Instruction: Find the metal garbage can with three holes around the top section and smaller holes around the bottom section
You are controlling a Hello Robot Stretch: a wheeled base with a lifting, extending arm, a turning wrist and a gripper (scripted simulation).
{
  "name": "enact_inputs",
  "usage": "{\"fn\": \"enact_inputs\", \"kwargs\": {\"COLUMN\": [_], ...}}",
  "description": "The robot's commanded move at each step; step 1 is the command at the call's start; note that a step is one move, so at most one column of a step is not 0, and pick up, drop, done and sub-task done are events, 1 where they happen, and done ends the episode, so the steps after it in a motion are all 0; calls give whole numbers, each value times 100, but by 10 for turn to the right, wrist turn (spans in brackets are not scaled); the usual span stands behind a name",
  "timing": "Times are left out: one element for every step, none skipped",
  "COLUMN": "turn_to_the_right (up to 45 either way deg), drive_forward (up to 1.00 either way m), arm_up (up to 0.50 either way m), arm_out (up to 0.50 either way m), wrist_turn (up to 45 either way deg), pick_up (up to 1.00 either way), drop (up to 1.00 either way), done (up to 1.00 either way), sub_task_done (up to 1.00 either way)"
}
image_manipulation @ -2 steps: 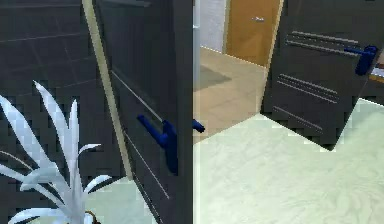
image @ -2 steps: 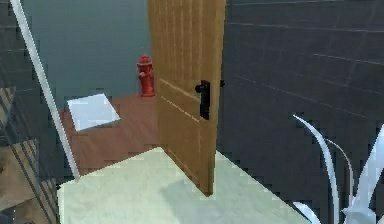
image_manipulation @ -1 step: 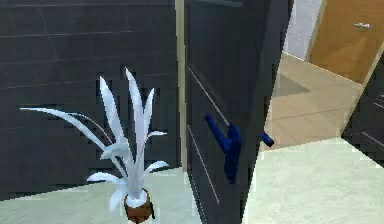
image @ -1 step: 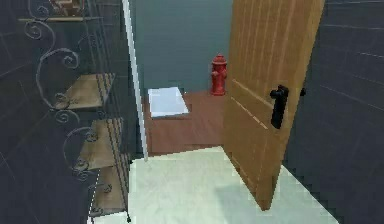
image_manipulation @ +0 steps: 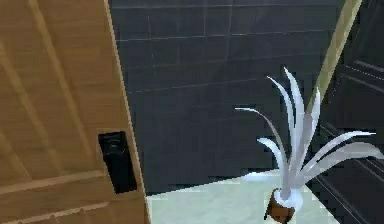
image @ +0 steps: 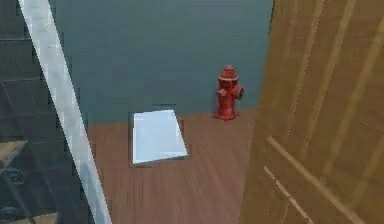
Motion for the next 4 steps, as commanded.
{"fn": "enact_inputs", "kwargs": {"turn_to_the_right": [0,90,30,0], "drive_forward": [100,0,0,65], "arm_up": [0,0,0,0], "arm_out": [0,0,0,0], "wrist_turn": [0,0,0,0], "pick_up": [0,0,0,0], "drop": [0,0,0,0], "done": [0,0,0,0], "sub_task_done": [0,0,0,0]}}
